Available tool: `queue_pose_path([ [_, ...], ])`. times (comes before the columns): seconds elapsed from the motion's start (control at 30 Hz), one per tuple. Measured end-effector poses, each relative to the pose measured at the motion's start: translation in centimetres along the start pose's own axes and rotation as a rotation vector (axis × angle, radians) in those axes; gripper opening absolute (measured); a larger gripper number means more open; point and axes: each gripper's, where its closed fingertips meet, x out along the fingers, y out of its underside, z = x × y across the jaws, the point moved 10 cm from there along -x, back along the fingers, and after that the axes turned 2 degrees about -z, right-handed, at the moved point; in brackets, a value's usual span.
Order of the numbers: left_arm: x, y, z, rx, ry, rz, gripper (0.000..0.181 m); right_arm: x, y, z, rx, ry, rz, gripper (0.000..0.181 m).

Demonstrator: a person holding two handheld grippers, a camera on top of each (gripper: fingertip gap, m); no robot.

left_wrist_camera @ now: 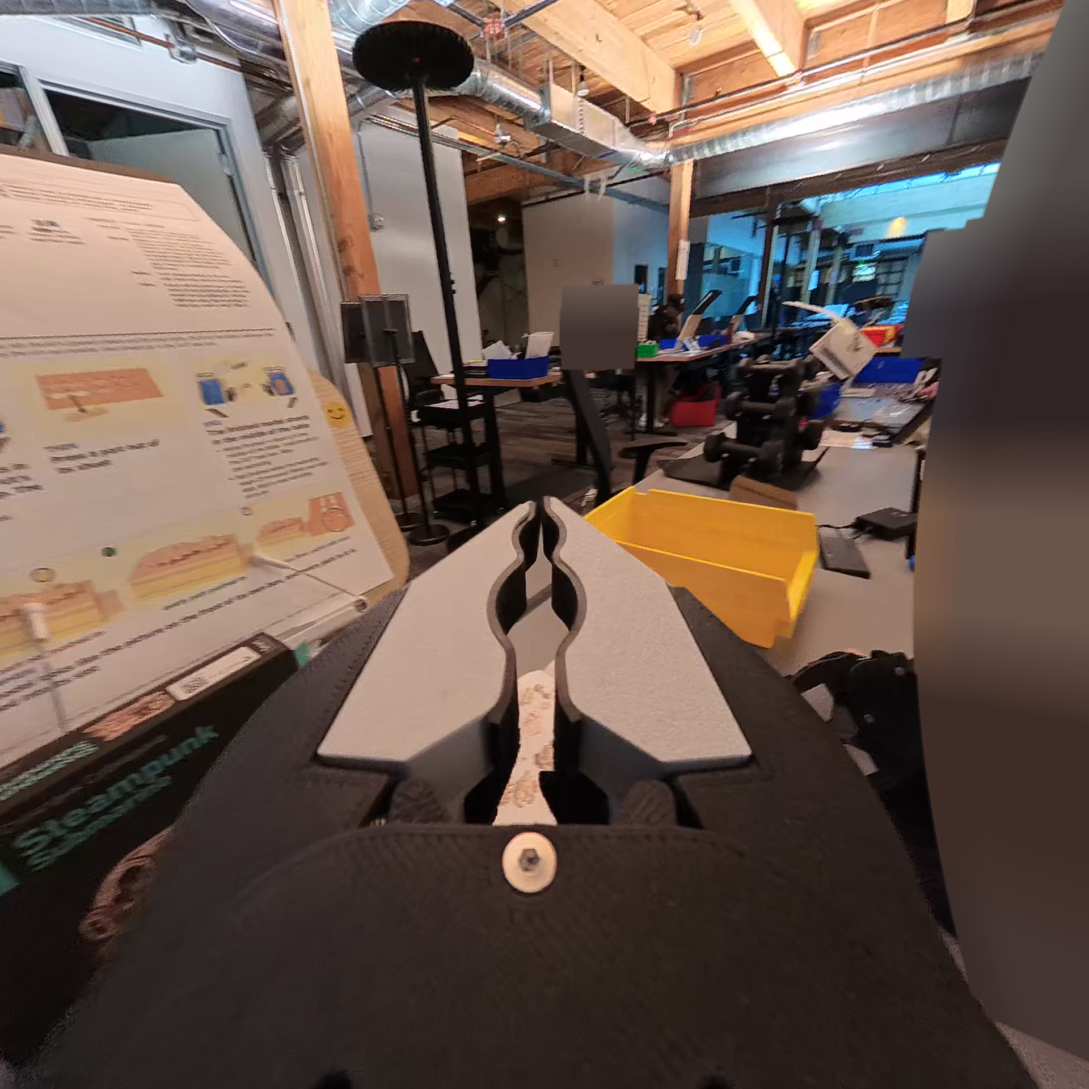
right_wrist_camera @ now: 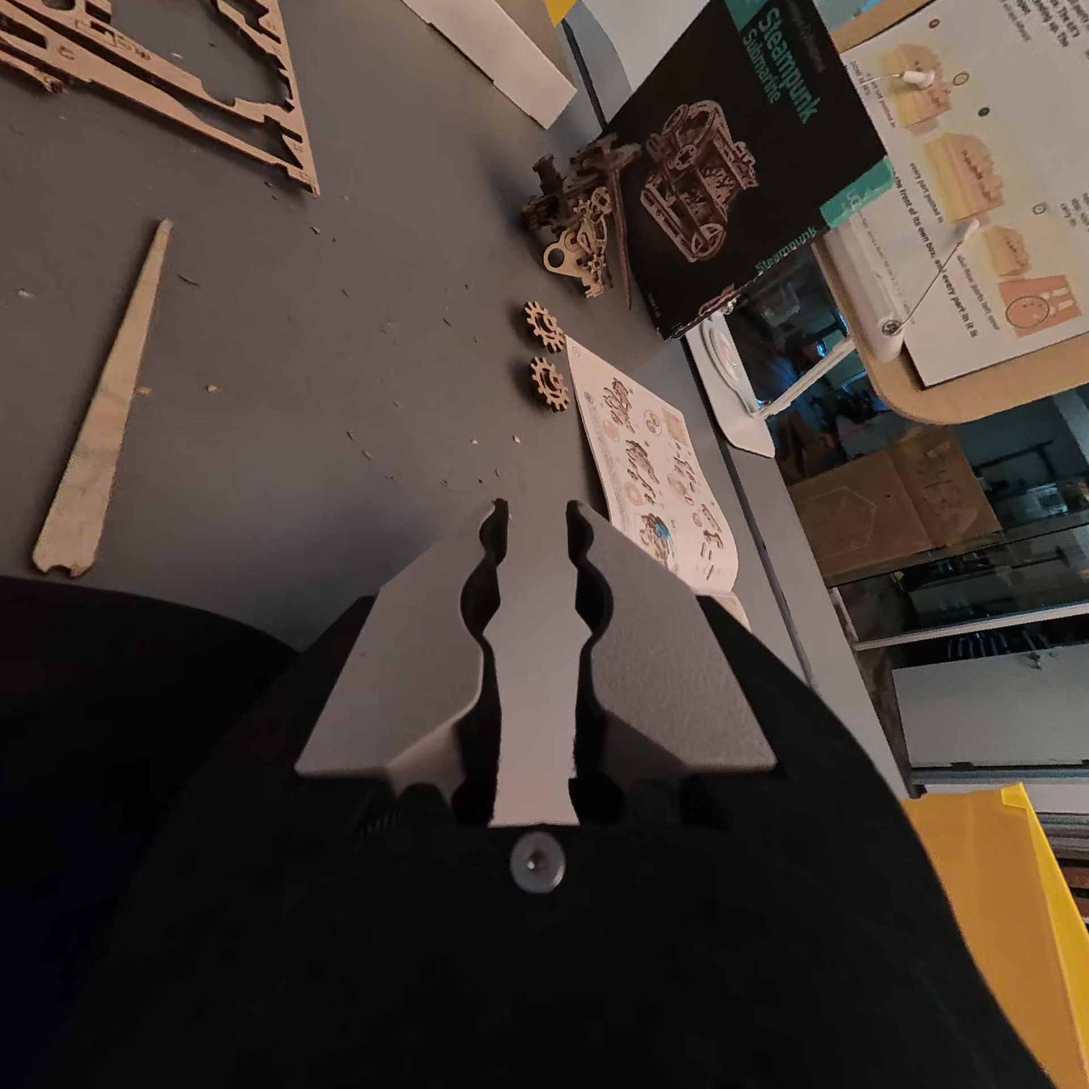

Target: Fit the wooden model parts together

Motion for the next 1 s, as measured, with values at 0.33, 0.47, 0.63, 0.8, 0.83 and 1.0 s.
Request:
queue_pose_path([
  [0.33, -0.9, -1.1, 0.5, 0.044, -0.005, -0.021, 0.000, 5.8, -2.1, -0.9, -0.182, -0.005, 0.061, 0.019],
  [0.47, -1.4, -1.6, 0.5, 0.078, -0.020, -0.039, 0.000, 7.6, -2.9, -0.5, -0.277, -0.045, 0.087, 0.018],
  [0.63, -2.0, -2.3, 0.6, 0.090, -0.014, -0.070, 0.000, 9.2, -3.4, 0.4, -0.419, -0.004, 0.165, 0.016],
  [0.8, -2.3, -2.8, 0.6, 0.109, -0.029, -0.083, 0.000, 10.2, -3.0, 0.7, -0.507, -0.009, 0.210, 0.005],
  [0.83, -2.3, -2.8, 0.6, 0.109, -0.032, -0.086, 0.000, 10.3, -2.9, 0.7, -0.515, 0.007, 0.228, 0.005],
  [1.0, -1.8, -2.4, 0.5, 0.111, -0.034, -0.075, 0.000, 9.7, -3.0, -0.2, -0.445, 0.029, 0.204, 0.004],
])
